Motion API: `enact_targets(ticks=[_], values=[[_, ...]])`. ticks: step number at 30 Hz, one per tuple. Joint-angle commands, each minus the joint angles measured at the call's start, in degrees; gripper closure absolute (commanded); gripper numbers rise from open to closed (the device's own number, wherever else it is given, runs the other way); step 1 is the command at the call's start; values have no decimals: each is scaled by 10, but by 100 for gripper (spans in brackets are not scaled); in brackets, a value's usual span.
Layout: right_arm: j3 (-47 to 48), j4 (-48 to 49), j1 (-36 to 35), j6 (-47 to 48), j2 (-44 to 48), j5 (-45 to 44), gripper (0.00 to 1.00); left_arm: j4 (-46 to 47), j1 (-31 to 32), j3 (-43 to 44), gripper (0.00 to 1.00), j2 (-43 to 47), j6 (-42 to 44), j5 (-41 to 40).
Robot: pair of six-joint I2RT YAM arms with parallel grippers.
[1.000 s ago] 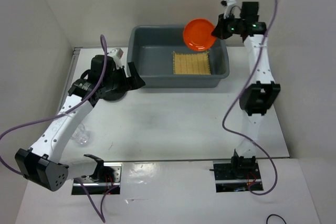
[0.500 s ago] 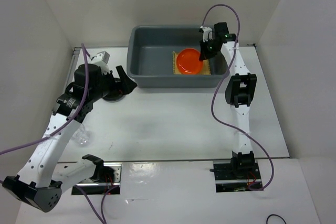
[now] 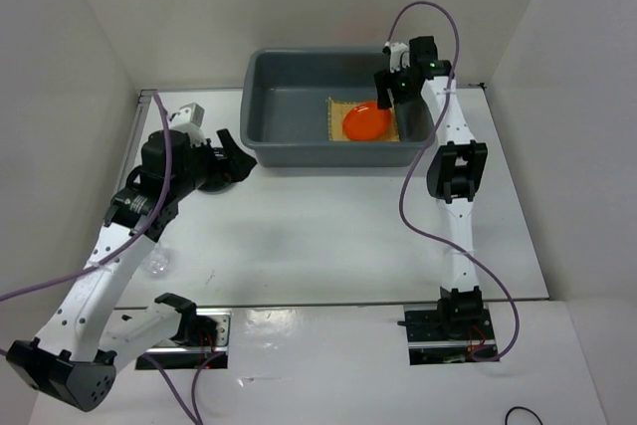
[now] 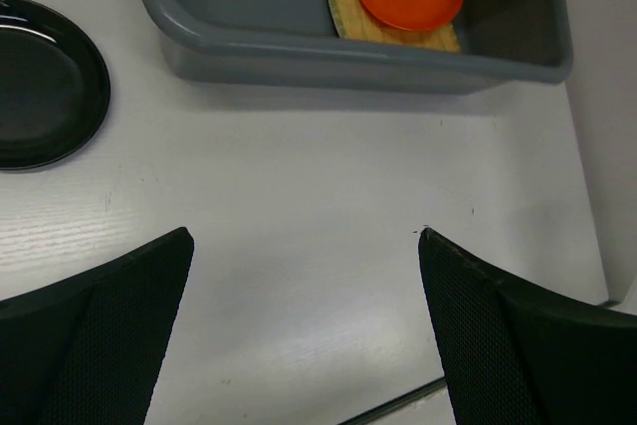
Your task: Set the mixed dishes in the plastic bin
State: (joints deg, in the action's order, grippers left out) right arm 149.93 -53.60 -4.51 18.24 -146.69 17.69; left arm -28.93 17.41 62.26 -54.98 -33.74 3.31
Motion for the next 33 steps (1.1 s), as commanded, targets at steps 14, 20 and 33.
enact_targets(ticks=[14, 20, 33], values=[[-431, 67, 120, 13, 478, 196, 2, -18, -276, 101, 0, -348, -33, 195], [-784, 213, 151, 17, 725, 133, 2, -34, -315, 146, 0, -457, -11, 165], [-867, 204, 188, 4, 752, 38, 2, 45, -339, 105, 0, -551, 10, 195]])
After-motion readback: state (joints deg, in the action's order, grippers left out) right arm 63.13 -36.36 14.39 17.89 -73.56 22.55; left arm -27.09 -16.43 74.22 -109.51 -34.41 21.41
